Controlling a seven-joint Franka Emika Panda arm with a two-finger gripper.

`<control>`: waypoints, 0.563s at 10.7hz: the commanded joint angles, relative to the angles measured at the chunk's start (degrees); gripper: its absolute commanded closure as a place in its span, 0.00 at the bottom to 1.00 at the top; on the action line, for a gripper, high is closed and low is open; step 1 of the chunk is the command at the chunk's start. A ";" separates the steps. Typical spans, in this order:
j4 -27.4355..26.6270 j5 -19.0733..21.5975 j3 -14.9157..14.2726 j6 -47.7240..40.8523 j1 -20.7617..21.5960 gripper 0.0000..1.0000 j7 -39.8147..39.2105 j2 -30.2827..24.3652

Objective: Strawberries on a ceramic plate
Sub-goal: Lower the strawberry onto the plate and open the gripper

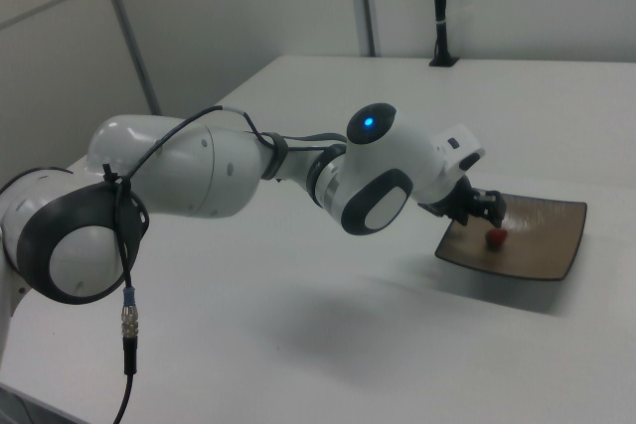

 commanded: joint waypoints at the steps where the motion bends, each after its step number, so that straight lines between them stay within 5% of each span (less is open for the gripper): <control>1: 0.11 0.57 -0.11 0.70 0.36 0.00 -1.40 -0.43; 4: -1.29 0.30 -0.11 -1.84 0.79 0.00 -1.23 -5.07; 6: -2.44 0.30 -0.11 -11.64 0.80 0.00 -1.14 -10.16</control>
